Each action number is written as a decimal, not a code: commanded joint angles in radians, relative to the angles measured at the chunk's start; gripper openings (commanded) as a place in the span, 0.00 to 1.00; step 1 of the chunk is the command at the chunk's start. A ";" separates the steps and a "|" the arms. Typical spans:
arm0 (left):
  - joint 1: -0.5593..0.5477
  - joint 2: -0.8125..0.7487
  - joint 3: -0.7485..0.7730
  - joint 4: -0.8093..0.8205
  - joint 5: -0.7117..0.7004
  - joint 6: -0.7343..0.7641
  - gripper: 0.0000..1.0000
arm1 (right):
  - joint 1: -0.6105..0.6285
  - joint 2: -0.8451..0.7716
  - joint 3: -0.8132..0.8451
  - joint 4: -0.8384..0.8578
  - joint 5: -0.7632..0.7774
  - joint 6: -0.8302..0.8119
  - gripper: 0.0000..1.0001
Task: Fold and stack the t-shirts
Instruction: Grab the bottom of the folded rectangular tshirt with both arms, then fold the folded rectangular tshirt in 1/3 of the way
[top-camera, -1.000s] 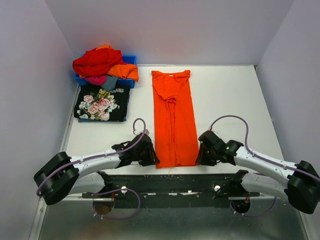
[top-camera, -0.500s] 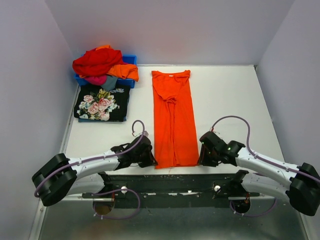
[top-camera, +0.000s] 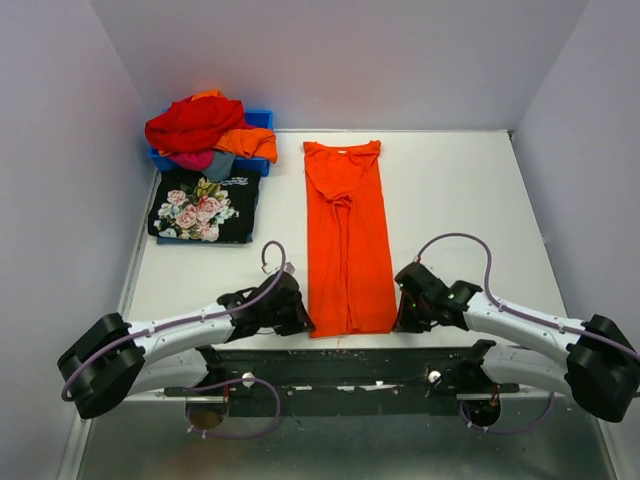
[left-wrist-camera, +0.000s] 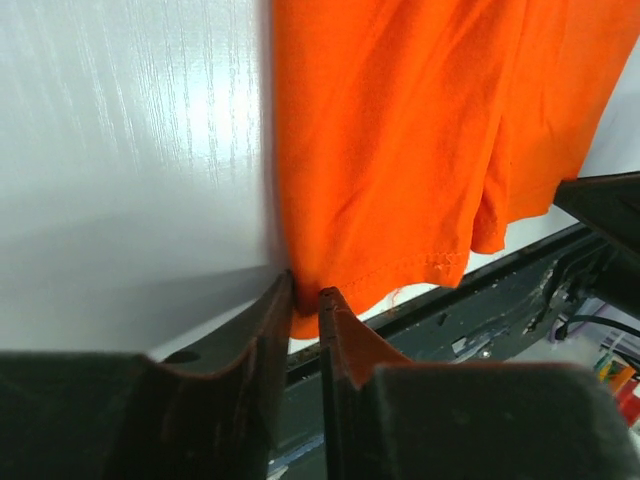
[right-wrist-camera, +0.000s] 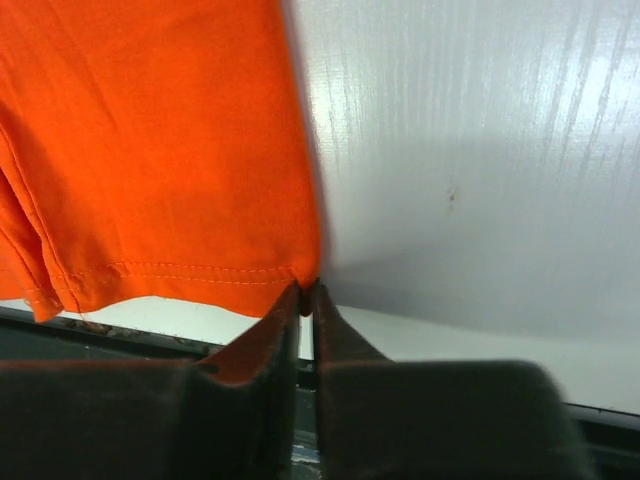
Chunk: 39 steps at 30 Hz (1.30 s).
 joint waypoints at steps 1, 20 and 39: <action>-0.007 -0.062 -0.015 -0.058 -0.009 0.008 0.32 | -0.001 0.021 -0.022 0.022 -0.022 -0.003 0.08; -0.003 -0.033 0.003 0.028 0.054 0.002 0.00 | -0.001 -0.013 0.037 0.004 -0.025 -0.035 0.01; 0.439 0.302 0.550 -0.002 0.175 0.257 0.00 | -0.383 0.283 0.600 -0.104 -0.077 -0.300 0.01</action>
